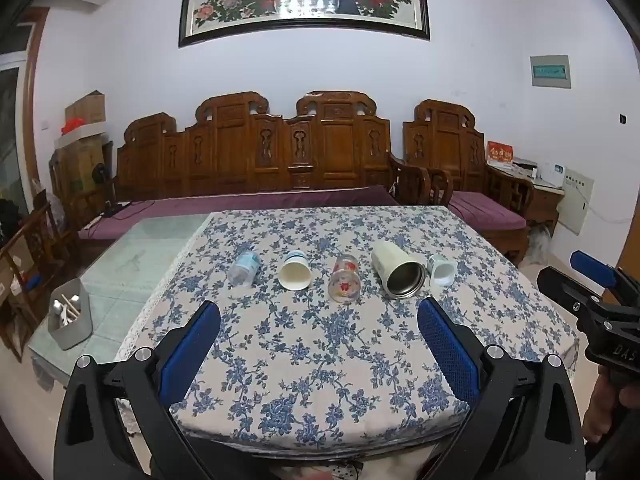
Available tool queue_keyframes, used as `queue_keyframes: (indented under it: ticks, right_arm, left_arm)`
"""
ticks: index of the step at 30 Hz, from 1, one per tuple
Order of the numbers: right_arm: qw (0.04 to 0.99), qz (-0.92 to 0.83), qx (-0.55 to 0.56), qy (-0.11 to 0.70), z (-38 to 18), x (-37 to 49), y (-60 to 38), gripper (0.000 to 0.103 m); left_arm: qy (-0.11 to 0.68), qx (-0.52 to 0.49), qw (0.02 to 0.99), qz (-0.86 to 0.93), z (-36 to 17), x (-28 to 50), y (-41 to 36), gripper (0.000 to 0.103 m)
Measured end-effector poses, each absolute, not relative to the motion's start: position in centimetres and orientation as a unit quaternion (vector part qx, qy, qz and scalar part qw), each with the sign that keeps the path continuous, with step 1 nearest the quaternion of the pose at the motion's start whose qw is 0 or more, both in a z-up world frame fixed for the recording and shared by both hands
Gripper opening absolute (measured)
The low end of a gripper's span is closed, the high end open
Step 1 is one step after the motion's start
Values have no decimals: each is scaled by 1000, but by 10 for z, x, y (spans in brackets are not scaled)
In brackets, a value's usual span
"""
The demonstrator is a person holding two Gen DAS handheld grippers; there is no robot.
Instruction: Flip cup upside down
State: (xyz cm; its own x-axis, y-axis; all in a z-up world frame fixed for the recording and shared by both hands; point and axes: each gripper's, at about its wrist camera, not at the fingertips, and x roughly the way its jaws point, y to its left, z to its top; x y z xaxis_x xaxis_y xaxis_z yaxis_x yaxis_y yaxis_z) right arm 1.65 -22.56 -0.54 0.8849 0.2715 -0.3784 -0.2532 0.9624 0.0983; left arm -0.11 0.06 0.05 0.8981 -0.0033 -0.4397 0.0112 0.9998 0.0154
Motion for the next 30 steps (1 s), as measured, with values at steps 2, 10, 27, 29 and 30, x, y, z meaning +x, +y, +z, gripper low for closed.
queue_keyframes:
  ticks: [2, 10, 27, 29, 30]
  right_arm:
    - [970, 135, 26, 199, -6, 17, -226, 99]
    - [970, 135, 24, 200, -6, 18, -225, 99]
    - [970, 135, 25, 199, -6, 16, -226, 99]
    - [970, 135, 25, 199, -6, 16, -226, 99]
    - [970, 136, 25, 200, -7, 16, -226, 99]
  left_arm:
    - [230, 9, 973, -6, 0, -1, 1, 95]
    - [229, 9, 973, -5, 9, 2, 3, 95]
    - [220, 6, 976, -3, 15, -4, 3, 95]
    - [219, 6, 976, -3, 15, -4, 3, 95]
    - [219, 6, 976, -3, 15, -4, 3, 95]
